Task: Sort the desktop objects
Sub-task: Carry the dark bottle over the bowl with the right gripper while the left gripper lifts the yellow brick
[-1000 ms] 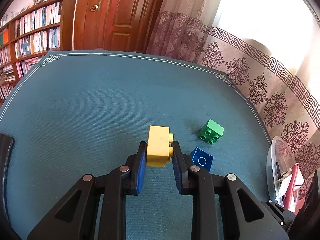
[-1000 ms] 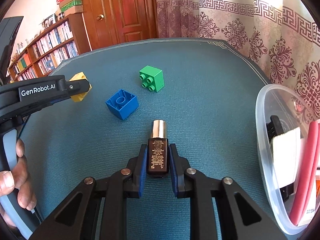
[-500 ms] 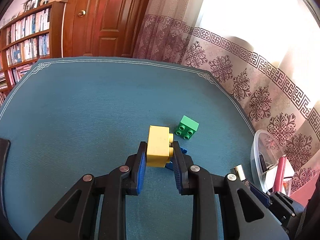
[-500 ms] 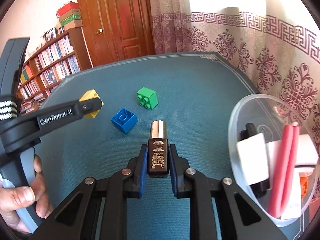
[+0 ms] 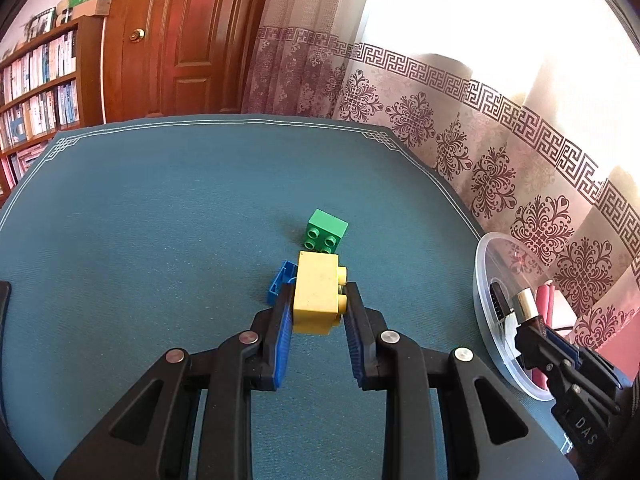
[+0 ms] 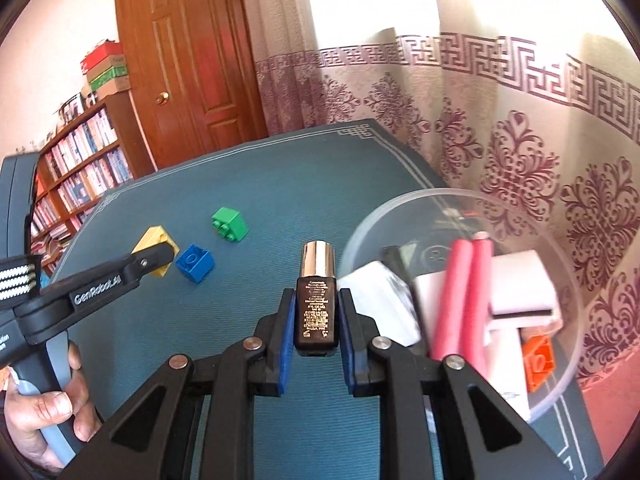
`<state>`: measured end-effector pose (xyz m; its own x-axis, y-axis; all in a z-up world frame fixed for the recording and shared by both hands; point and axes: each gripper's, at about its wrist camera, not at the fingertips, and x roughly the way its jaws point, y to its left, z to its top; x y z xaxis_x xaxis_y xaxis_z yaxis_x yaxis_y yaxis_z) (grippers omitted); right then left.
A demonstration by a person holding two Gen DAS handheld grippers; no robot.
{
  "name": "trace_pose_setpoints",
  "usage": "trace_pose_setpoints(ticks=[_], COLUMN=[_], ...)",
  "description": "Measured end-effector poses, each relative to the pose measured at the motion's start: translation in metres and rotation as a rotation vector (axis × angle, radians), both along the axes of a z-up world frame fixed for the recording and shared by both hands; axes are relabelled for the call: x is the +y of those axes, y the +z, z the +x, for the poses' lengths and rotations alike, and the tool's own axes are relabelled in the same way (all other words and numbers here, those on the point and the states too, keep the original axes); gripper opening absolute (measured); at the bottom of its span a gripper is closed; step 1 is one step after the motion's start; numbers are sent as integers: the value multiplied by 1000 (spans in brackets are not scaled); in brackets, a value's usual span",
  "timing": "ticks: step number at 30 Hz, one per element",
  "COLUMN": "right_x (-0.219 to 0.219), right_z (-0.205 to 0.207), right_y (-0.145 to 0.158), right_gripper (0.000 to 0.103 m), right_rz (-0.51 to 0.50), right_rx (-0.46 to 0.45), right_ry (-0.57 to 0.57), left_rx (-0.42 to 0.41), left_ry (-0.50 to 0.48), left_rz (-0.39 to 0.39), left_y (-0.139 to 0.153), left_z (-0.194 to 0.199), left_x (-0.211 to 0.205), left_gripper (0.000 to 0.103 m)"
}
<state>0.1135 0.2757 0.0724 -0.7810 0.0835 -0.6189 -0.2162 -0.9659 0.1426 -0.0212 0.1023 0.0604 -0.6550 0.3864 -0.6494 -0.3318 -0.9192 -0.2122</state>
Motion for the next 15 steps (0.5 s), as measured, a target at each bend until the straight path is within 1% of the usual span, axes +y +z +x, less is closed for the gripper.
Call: trace_pose_setpoints(ticks=[5, 9, 15], right_x=[19, 32, 41], right_z=[4, -2, -6], right_y=[2, -6, -14], right_gripper=[22, 22, 22], right_rz=[4, 14, 21], right_rx=[9, -11, -26], right_ry=[-42, -73, -73], left_rx=[3, 4, 5], left_ry=[-19, -34, -52], left_rz=[0, -2, -6], left_y=[3, 3, 4], left_z=[9, 16, 22], left_x=[8, 16, 25], left_gripper=[27, 27, 27])
